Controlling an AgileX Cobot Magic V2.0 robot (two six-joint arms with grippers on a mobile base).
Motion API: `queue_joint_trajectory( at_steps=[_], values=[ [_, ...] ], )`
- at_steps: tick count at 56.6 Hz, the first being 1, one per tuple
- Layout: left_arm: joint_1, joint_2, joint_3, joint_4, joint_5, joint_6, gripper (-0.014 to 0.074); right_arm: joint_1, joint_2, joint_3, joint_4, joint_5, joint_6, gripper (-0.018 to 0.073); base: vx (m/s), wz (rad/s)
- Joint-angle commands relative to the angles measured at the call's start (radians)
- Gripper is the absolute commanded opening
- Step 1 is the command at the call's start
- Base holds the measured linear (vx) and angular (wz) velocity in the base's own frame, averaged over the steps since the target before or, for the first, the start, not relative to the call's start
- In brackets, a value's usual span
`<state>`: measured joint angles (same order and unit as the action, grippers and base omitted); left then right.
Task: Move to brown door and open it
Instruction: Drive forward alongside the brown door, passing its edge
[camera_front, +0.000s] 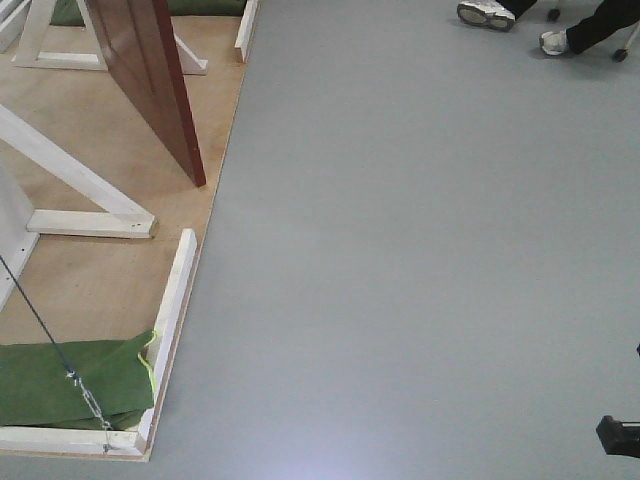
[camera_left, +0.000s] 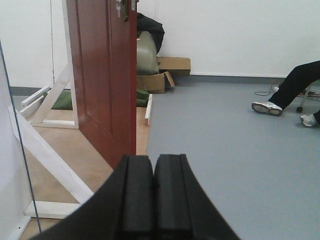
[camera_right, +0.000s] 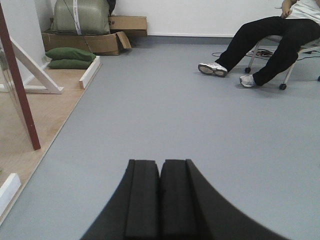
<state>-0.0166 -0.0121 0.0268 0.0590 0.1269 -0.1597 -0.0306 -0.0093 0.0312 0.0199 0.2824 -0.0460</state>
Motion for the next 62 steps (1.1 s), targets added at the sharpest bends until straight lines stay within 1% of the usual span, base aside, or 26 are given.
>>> queue_joint_trajectory(
  at_steps=[1,9,62],
  values=[
    [-0.002,-0.017,-0.018,0.000,-0.077,-0.002,-0.0003,0.000,-0.017,0.005,-0.006,-0.082,-0.005,0.0000,0.21,-0.05],
    [-0.002,-0.017,-0.018,0.000,-0.077,-0.002,-0.0003,0.027,-0.017,0.005,-0.006,-0.082,-0.005,0.0000,0.21,-0.03],
    [-0.002,-0.017,-0.018,0.000,-0.077,-0.002,-0.0003,0.026,-0.016,0.005,-0.006,-0.082,-0.005,0.0000,0.25,-0.01]
  ],
)
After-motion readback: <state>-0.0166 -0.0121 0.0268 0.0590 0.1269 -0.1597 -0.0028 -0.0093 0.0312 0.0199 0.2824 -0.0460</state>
